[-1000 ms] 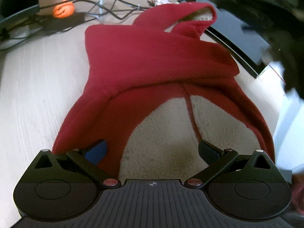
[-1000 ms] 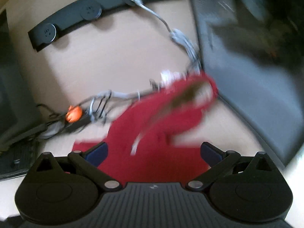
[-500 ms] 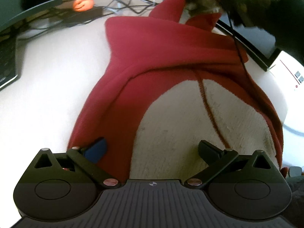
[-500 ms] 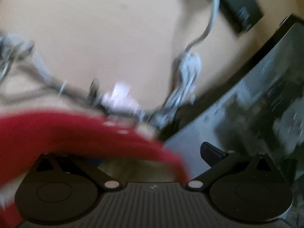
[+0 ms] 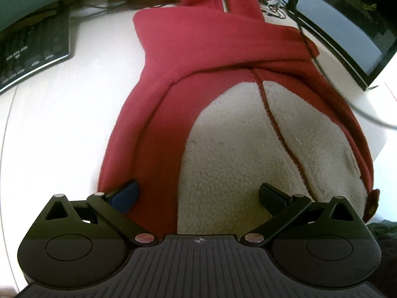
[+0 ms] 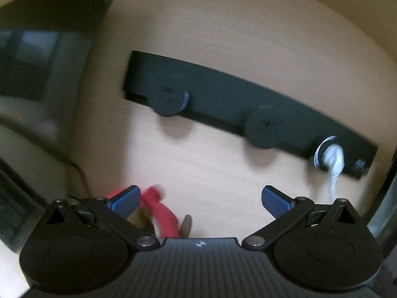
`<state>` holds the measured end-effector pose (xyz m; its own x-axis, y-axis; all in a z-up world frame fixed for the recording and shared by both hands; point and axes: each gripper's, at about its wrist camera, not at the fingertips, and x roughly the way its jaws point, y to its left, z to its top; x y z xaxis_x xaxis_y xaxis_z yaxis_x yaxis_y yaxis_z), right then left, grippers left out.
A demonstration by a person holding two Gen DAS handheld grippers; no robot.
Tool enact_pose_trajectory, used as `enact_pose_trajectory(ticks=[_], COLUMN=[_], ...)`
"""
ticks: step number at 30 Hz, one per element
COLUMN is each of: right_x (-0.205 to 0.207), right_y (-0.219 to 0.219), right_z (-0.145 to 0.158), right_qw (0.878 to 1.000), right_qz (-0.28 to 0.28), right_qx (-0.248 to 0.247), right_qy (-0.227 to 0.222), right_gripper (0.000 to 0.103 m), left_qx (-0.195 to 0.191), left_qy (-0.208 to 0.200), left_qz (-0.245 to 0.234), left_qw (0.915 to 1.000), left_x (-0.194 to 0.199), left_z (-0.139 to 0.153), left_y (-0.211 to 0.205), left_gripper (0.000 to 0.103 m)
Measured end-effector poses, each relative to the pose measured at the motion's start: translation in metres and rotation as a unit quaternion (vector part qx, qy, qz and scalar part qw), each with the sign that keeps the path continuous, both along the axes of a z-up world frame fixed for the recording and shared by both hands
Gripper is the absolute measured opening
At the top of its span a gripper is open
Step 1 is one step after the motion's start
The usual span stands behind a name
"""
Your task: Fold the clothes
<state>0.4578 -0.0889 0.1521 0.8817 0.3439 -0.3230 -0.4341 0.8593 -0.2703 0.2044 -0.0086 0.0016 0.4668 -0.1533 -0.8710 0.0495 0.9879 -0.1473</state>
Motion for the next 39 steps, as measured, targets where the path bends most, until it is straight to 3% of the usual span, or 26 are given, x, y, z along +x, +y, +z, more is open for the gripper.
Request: enact_pose_trajectory(ticks=[8, 17, 22, 28, 32, 34, 39], right_x=[-0.026, -0.037, -0.040, -0.047, -0.058, -0.060, -0.057], right_y=[-0.005, -0.050, -0.072, -0.092, -0.107, -0.107, -0.065], right_z=[-0.012, -0.044, -0.062, -0.101, -0.159, -0.184, -0.205], right_qw=[1.000, 0.996, 0.992, 0.980, 0.955, 0.942, 0.953], right_qz=[0.012, -0.009, -0.029, -0.061, -0.104, -0.093, -0.030], right_qx=[0.002, 0.004, 0.015, 0.045, 0.086, 0.104, 0.039], right_qy=[0.025, 0.085, 0.119, 0.184, 0.264, 0.304, 0.299], right_gripper=[0.103, 0.103, 0.103, 0.103, 0.103, 0.103, 0.103], left_qx=[-0.011, 0.015, 0.010, 0.036, 0.043, 0.041, 0.051], left_qy=[-0.003, -0.073, -0.072, -0.068, -0.064, -0.059, -0.052], left_qz=[0.010, -0.030, -0.048, -0.062, -0.065, -0.060, -0.034], left_qw=[0.9999, 0.9967, 0.9962, 0.9951, 0.9949, 0.9956, 0.9967], left_x=[0.007, 0.060, 0.089, 0.094, 0.083, 0.077, 0.056], left_z=[0.008, 0.022, 0.012, -0.002, -0.005, -0.005, -0.004], left_y=[0.005, -0.010, -0.020, -0.027, -0.026, -0.023, -0.017], left_gripper=[0.103, 0.103, 0.103, 0.103, 0.103, 0.103, 0.103])
